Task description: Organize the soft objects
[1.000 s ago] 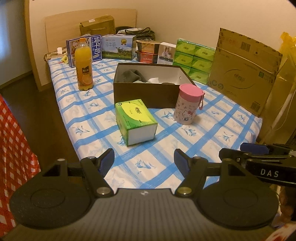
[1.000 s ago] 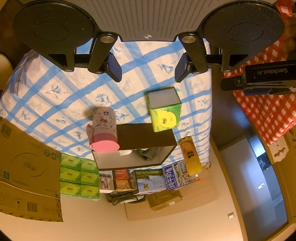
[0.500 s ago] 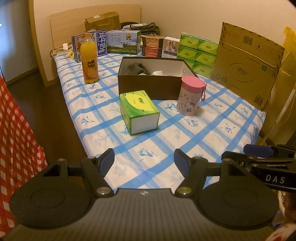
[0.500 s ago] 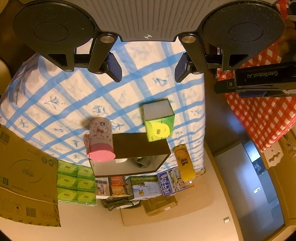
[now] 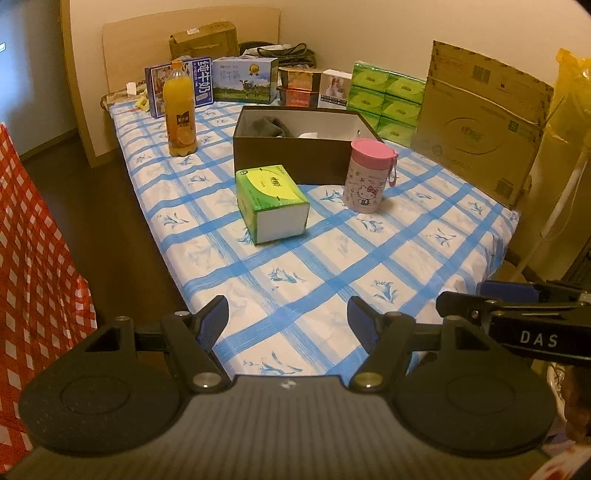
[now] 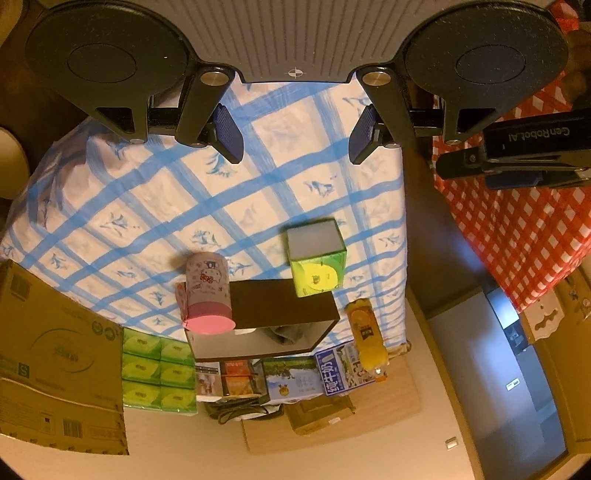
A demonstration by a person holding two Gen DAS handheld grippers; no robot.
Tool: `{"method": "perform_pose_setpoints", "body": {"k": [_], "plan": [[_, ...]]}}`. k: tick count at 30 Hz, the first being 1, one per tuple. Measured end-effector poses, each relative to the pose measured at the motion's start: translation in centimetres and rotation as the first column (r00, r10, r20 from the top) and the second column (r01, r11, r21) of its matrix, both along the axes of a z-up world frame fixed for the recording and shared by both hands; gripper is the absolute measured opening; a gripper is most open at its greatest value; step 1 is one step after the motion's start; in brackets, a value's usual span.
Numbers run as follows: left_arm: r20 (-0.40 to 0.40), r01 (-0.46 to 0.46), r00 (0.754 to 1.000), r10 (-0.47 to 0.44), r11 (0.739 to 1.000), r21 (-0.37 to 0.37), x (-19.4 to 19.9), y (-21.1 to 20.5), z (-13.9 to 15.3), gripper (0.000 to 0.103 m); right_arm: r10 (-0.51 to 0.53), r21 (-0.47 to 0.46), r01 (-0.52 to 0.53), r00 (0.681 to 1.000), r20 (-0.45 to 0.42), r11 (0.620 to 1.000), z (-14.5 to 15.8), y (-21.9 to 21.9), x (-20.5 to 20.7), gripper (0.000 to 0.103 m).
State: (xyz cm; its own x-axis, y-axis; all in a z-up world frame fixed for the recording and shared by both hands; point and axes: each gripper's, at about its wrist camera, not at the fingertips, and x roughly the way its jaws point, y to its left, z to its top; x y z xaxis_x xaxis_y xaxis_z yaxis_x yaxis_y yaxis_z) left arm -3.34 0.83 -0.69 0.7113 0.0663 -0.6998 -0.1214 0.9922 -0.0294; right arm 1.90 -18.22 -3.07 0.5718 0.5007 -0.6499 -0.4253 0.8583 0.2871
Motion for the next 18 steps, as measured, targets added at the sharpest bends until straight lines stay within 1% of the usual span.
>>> {"method": "perform_pose_setpoints", "body": {"k": [8,18], "plan": [[0.012,0.013,1.000,-0.014,1.000,0.018,-0.58,-0.64,0.38,0.069,-0.015,-0.006,0.015,1.000,0.016,1.000,0.66,-0.19,-0.26,0.063],[0.017,0.018,1.000,-0.018,1.000,0.018,-0.37,-0.65,0.51,0.069,-0.017,-0.011,0.017,1.000,0.016,1.000,0.67,-0.28,-0.38,0.063]]}}
